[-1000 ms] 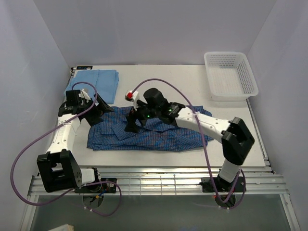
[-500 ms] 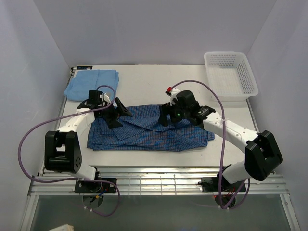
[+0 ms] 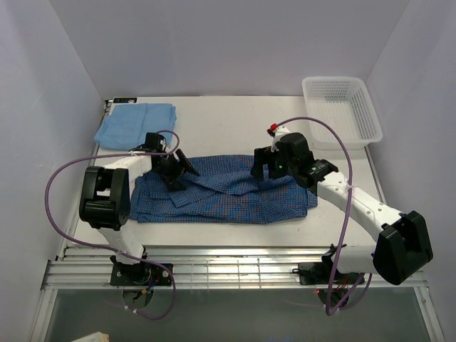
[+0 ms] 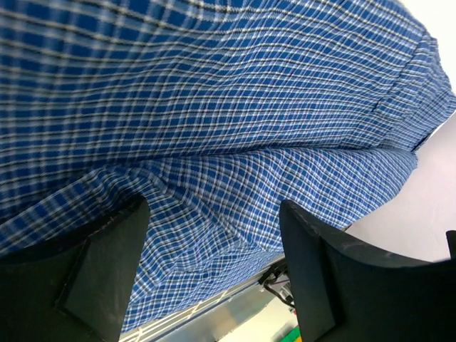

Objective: Fold and stack the long sleeve shirts
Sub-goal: Fold the shirt

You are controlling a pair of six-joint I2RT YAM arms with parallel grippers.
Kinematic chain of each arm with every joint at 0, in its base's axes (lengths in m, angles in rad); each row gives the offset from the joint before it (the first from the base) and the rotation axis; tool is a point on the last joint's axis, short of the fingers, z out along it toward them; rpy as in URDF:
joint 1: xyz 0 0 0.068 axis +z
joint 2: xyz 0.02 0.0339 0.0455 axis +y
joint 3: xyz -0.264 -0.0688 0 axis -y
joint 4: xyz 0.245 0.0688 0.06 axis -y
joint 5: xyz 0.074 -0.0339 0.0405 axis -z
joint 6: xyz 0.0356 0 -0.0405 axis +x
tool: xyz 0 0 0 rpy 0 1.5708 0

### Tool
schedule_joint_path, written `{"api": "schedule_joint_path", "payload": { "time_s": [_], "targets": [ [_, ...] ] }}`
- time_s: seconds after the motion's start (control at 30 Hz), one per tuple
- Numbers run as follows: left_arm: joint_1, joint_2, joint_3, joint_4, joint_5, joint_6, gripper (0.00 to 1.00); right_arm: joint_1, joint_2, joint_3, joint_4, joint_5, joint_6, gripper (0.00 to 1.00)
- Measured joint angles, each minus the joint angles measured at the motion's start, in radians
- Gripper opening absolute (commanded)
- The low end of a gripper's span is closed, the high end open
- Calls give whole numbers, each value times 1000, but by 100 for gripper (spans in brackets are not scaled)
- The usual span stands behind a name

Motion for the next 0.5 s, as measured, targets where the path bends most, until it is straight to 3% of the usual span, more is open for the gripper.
{"api": "schedule_joint_path", "payload": {
  "time_s": [0.13, 0.2, 0.23, 0.27, 0.37, 0.5],
  "targets": [
    [-21, 33, 14, 8, -1, -16, 75, -12, 0, -6, -7, 3, 0, 90],
    [-28, 45, 24, 13, -1, -25, 66, -14, 0, -12, -8, 3, 0, 90],
    [-34, 52, 32, 16, -2, -27, 58, -17, 0, -15, -11, 3, 0, 90],
    [-38, 60, 41, 18, -2, -31, 31, -19, 0, -18, -14, 3, 0, 90],
    [-45, 81, 68, 27, -5, -39, 0, -21, 0, -19, -23, 3, -1, 90],
    [-48, 111, 125, 25, -8, -26, 0, -25, 0, -19, -26, 3, -10, 90]
  ]
}}
